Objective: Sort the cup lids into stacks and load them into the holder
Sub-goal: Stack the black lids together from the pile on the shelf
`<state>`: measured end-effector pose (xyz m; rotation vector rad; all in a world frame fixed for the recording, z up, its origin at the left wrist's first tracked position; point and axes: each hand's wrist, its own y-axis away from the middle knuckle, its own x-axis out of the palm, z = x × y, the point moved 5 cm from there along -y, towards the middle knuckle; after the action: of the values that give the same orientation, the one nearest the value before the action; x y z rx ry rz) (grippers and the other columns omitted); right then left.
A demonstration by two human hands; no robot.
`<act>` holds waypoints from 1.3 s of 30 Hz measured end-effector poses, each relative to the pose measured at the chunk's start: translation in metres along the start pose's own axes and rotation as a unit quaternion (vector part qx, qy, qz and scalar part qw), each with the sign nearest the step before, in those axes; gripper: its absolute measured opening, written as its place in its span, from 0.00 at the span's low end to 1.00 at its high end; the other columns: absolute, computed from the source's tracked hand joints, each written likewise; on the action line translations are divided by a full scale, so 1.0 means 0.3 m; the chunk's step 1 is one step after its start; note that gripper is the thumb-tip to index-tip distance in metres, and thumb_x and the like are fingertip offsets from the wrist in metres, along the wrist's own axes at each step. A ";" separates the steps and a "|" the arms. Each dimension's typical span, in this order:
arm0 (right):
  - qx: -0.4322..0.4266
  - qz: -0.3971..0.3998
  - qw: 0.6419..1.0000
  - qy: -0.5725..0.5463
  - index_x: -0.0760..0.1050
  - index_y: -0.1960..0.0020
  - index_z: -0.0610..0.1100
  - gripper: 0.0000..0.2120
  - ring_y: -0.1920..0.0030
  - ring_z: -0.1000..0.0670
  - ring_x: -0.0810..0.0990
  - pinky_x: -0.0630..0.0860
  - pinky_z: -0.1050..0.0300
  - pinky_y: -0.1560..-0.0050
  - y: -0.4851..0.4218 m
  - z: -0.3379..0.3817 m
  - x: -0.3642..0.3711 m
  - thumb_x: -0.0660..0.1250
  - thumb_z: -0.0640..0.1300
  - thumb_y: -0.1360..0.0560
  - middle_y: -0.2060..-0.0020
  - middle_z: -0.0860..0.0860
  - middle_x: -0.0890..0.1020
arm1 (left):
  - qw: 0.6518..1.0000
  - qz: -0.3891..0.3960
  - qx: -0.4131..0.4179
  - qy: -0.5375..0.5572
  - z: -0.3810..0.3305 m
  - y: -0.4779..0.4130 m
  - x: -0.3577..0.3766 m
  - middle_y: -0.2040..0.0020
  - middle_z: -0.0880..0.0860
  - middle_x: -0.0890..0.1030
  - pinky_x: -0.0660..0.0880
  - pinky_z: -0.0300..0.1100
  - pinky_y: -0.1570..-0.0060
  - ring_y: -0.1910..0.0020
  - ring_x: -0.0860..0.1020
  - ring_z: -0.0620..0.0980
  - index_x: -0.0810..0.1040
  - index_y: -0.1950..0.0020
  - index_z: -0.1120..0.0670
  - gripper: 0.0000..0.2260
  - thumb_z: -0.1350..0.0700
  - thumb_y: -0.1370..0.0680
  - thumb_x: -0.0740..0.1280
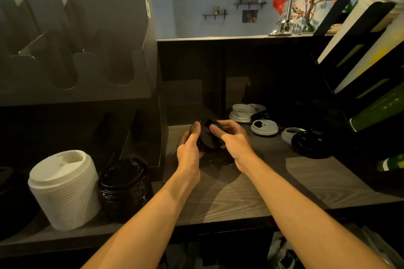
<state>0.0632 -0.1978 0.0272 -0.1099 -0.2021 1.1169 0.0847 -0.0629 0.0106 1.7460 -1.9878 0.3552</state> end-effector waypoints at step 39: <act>0.054 -0.023 0.994 -0.096 0.84 0.48 0.45 0.08 0.48 0.52 0.83 0.78 0.63 0.54 0.015 0.039 -0.026 0.76 0.42 0.27 0.53 0.50 0.87 | 0.999 0.024 0.007 -0.037 -0.007 0.008 0.008 0.43 0.54 0.86 0.79 0.50 0.40 0.41 0.82 0.51 0.81 0.38 0.51 0.15 0.45 0.15 0.60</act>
<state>0.0533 -0.2030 0.0370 0.0991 -0.3135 1.0905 0.0825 -0.0636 0.0138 1.7466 -2.0869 0.3261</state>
